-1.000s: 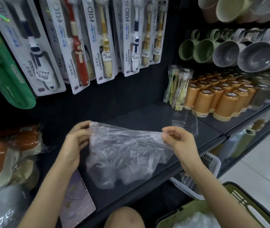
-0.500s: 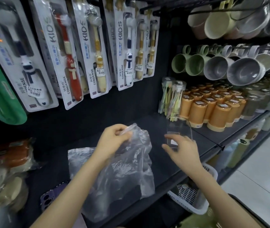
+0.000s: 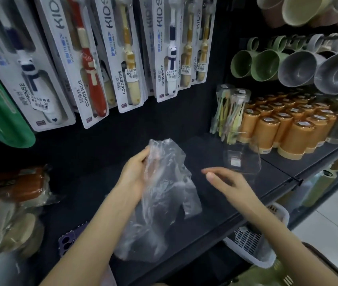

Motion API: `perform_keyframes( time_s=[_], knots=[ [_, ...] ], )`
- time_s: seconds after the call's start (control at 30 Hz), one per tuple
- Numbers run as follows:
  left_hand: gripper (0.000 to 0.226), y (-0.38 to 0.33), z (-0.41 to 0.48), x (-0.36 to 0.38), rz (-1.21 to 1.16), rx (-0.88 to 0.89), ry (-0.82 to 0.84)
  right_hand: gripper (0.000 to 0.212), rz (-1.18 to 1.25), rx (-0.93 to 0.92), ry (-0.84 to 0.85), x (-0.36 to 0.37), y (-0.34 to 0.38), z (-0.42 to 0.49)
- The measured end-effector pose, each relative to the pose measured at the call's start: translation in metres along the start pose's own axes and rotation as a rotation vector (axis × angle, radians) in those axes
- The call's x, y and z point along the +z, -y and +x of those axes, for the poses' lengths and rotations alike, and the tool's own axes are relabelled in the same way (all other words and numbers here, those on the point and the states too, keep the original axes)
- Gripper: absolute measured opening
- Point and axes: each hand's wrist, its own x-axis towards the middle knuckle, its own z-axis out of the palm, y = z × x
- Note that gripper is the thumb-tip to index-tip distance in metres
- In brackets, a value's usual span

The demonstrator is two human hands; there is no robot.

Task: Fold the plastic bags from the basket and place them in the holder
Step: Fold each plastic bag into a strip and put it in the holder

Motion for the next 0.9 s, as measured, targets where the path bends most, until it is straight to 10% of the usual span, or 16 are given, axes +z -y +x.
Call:
perform_keyframes(
  time_s=[0.1, 0.27, 0.5, 0.67, 0.9],
  knots=[
    [0.023, 0.002, 0.004, -0.007, -0.102, -0.045, 0.001, 0.028, 0.173, 0.037, 0.264, 0.033, 0.006, -0.016],
    [0.022, 0.001, 0.011, -0.027, -0.19, -0.035, -0.061, 0.006, 0.387, 0.103, 0.063, 0.051, -0.011, -0.012],
    [0.009, -0.025, 0.027, -0.081, -0.014, 0.107, -0.336, 0.042, 0.642, 0.157, 0.038, -0.007, -0.032, -0.009],
    [0.005, -0.032, 0.031, -0.084, 0.18, 0.233, -0.279, 0.003, 0.437, 0.173, 0.048, -0.033, -0.019, 0.008],
    [0.016, -0.01, 0.046, -0.082, 0.763, 0.382, -0.398, 0.029, -0.112, 0.213, -0.129, -0.028, -0.016, 0.063]
  ],
)
